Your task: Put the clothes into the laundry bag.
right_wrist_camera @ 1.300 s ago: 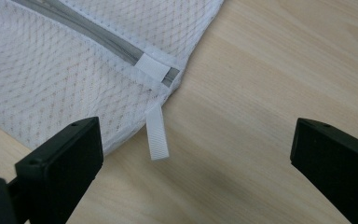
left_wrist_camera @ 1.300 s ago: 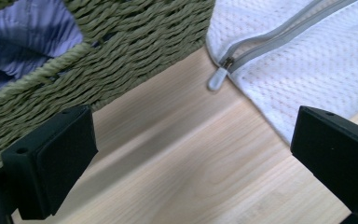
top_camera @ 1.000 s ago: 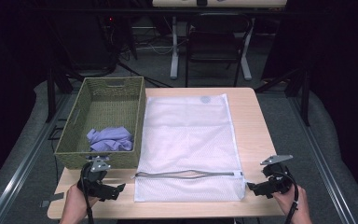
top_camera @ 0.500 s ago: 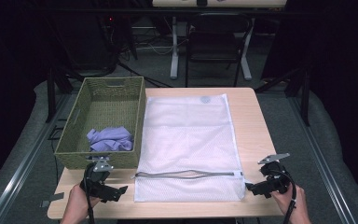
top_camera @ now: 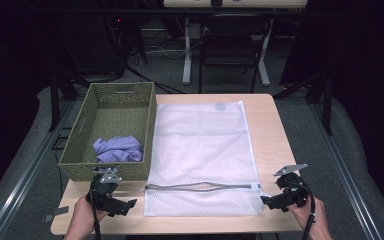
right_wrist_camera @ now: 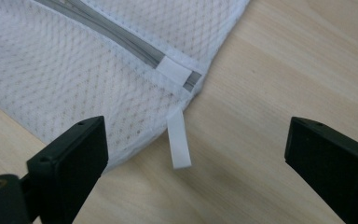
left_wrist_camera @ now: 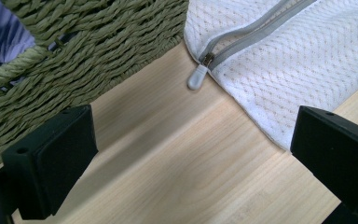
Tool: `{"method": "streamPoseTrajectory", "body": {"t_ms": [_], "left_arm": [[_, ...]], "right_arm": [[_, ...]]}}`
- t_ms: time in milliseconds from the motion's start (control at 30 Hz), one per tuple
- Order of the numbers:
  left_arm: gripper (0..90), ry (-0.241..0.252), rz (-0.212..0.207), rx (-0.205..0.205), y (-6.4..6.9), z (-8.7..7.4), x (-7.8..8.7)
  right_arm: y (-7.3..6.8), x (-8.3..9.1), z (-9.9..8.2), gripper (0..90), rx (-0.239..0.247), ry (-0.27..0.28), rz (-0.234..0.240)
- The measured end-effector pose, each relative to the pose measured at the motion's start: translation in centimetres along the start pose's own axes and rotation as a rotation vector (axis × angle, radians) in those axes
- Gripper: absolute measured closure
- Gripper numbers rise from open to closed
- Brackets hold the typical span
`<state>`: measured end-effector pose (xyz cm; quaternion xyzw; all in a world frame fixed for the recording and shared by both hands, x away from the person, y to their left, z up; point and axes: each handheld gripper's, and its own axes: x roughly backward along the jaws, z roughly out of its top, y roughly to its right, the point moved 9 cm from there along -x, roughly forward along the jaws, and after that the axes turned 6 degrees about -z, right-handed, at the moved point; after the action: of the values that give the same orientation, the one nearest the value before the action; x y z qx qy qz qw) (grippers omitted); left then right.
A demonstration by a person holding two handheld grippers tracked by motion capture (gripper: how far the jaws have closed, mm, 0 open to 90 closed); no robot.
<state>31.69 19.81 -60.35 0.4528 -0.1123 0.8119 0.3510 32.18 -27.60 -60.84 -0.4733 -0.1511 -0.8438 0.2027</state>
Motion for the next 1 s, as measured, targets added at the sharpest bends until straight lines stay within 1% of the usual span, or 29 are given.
{"method": "streamPoseTrajectory", "body": {"t_ms": [33,67,100,133,167,233,433,467,633,733,833,933,1000], "left_arm": [[0.3,-0.003,-0.001,0.000,0.0,0.0,0.0],[0.2,-0.005,-0.003,0.000,0.0,0.0,-0.1],[0.2,-0.008,-0.006,0.000,0.0,-0.1,-0.1],[0.3,-0.008,-0.007,0.002,0.0,-0.1,-0.1],[0.2,-0.006,-0.008,0.004,0.0,-0.1,-0.1],[0.2,-0.005,-0.008,0.003,0.0,-0.1,-0.1],[0.2,-0.009,-0.011,-0.002,0.0,0.0,-0.2],[0.2,-0.011,-0.013,-0.002,0.0,0.0,-0.3],[0.2,-0.003,-0.014,0.006,0.0,-0.1,-0.2],[0.2,-0.002,-0.012,0.003,0.0,0.0,-0.2],[0.2,-0.009,-0.016,0.003,0.0,0.0,-0.3],[0.2,-0.013,-0.018,0.004,-0.1,-0.1,-0.4],[0.2,-0.009,-0.016,0.005,-0.1,-0.1,-0.3]], "right_arm": [[-0.1,0.0,0.2,6.6,0.008,0.005,-0.003],[-0.3,-0.1,0.4,6.5,0.005,0.004,0.003],[-0.3,-0.1,0.6,6.5,0.020,0.008,0.003],[-0.6,-0.2,0.8,6.4,0.022,0.008,0.010],[-0.7,-0.3,0.9,6.2,0.029,0.007,0.005],[-1.1,-0.4,1.4,6.2,0.050,0.014,0.008],[-2.4,-0.6,2.7,6.1,0.093,0.033,0.012],[-2.7,-0.7,3.0,5.8,0.104,0.035,0.017],[-3.4,-1.1,4.0,2.2,0.136,0.045,0.008],[-3.9,-1.3,4.8,0.0,0.154,0.052,0.008],[-4.3,-1.8,5.5,0.0,0.165,0.054,0.011],[-4.7,-2.3,6.3,0.0,0.189,0.051,0.012],[-5.0,-2.6,6.6,0.0,0.199,0.042,0.008]]}}
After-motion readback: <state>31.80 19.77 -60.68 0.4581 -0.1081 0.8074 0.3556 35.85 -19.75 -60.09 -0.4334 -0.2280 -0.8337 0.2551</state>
